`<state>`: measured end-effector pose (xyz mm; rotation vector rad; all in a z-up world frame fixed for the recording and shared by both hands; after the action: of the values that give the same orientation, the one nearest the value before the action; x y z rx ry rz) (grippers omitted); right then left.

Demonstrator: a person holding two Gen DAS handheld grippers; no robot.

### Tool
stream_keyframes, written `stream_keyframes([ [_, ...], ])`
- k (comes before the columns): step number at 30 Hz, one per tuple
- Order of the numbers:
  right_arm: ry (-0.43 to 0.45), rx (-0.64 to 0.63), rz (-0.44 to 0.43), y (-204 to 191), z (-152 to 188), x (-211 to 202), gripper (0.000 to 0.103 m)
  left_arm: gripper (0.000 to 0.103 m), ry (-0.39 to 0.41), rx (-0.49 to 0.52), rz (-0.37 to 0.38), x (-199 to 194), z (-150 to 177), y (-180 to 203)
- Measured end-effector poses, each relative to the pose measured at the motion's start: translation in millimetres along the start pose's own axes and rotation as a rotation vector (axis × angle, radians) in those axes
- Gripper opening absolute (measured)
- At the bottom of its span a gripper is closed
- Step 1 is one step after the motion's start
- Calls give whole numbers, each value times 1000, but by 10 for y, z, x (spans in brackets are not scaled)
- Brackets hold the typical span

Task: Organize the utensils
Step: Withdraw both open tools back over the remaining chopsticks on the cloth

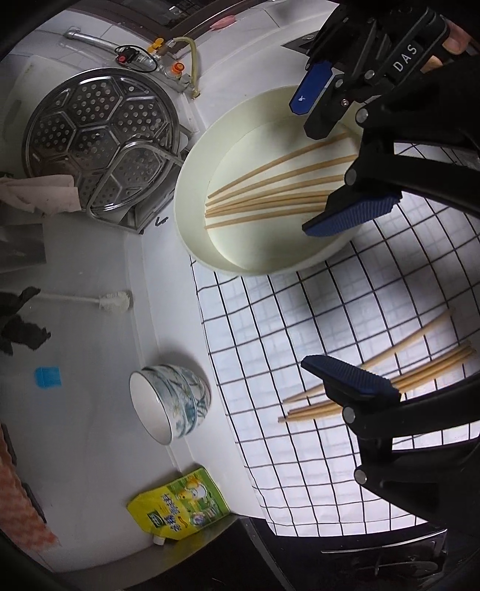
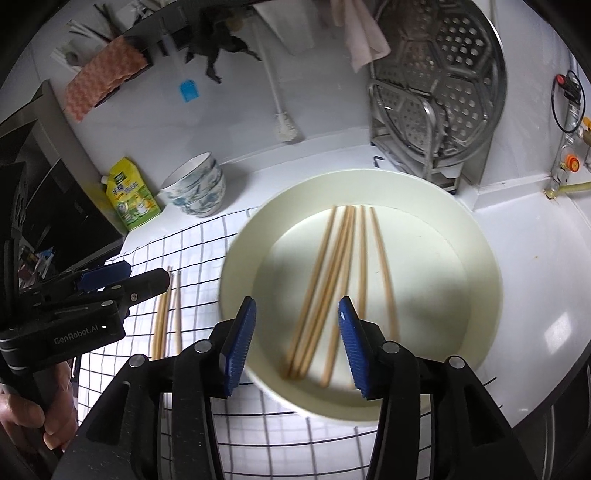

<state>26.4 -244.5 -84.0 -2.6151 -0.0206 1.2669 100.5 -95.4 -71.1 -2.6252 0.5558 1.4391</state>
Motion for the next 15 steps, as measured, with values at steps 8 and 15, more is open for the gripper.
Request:
stream_keyframes([
  [8,-6,-39,-20,-390,65,5,50,67,12,-32,-17,-166,151,-388],
  [15,-24,-66,-43,-720,153,87,50,68,15,-63,-28,-267,304,-713],
])
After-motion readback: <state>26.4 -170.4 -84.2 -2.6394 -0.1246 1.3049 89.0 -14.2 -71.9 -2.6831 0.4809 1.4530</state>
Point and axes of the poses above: each gripper's, at about its wrist camera, not at the fingertips, and x roughly the way its jaws point, y to its right, z to its underside, the point moved 5 cm from there along x, roughly the way its jaws point, and after that the axes turned 1 degree about -x, right-handed, at the moved point
